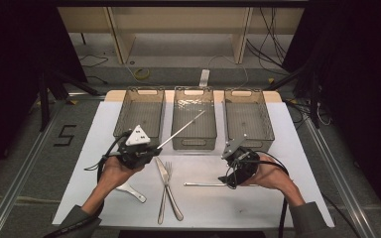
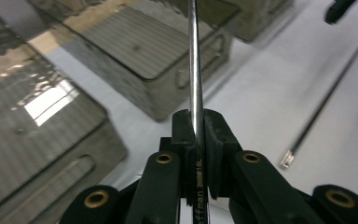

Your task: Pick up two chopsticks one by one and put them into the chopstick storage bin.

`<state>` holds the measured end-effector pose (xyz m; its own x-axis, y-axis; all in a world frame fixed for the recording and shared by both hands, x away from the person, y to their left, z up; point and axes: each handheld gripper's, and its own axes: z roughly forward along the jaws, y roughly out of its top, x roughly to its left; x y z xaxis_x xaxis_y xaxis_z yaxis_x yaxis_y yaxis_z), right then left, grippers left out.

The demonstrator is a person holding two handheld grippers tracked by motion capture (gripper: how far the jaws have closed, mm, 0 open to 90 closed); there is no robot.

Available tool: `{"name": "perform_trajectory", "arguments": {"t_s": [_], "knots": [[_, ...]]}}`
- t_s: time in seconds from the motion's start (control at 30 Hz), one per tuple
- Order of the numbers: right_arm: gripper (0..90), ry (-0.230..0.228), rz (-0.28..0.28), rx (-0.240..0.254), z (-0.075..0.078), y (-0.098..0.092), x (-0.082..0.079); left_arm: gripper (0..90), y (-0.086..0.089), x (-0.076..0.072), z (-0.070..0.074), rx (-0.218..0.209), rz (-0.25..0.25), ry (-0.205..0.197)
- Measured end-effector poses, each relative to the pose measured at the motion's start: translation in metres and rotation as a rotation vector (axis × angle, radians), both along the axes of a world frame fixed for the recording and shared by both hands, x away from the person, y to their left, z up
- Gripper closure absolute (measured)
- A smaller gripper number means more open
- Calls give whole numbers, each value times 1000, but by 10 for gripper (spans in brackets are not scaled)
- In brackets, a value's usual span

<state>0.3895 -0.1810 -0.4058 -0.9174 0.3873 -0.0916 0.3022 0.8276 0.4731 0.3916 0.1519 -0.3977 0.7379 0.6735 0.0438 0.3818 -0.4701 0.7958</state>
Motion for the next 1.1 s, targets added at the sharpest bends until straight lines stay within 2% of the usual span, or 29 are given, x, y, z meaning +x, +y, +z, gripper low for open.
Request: {"name": "perform_trajectory", "arguments": {"t_s": [0.03,0.1,0.2,0.33,0.37,0.47,0.5,0.7,0.8,1.07,1.1], "knots": [[266,-9,-17,7,-2,-1,1,834,7,7,3,-12,40,-3],[266,-14,-45,28,-5,-3,2,834,13,15,5,-16,72,-5],[254,-13,-69,27,-10,-5,1,834,19,23,5,-24,111,-3],[253,6,-74,26,-17,-8,1,834,32,42,3,-39,188,13],[253,11,-80,30,-18,-7,1,834,37,52,1,-47,227,22],[253,16,-73,24,-20,-8,0,834,42,60,-1,-47,255,30],[253,16,-69,25,-20,-8,0,834,45,68,-3,-55,286,40],[248,16,-74,31,-19,-8,-1,834,53,86,-6,-58,336,70],[244,17,-74,24,-20,-8,-2,834,57,99,-9,-43,368,87],[246,20,-69,22,-20,-8,-2,833,62,118,-12,-22,402,122],[247,20,-67,20,-21,-8,-2,833,63,122,-15,-5,408,134]]}}
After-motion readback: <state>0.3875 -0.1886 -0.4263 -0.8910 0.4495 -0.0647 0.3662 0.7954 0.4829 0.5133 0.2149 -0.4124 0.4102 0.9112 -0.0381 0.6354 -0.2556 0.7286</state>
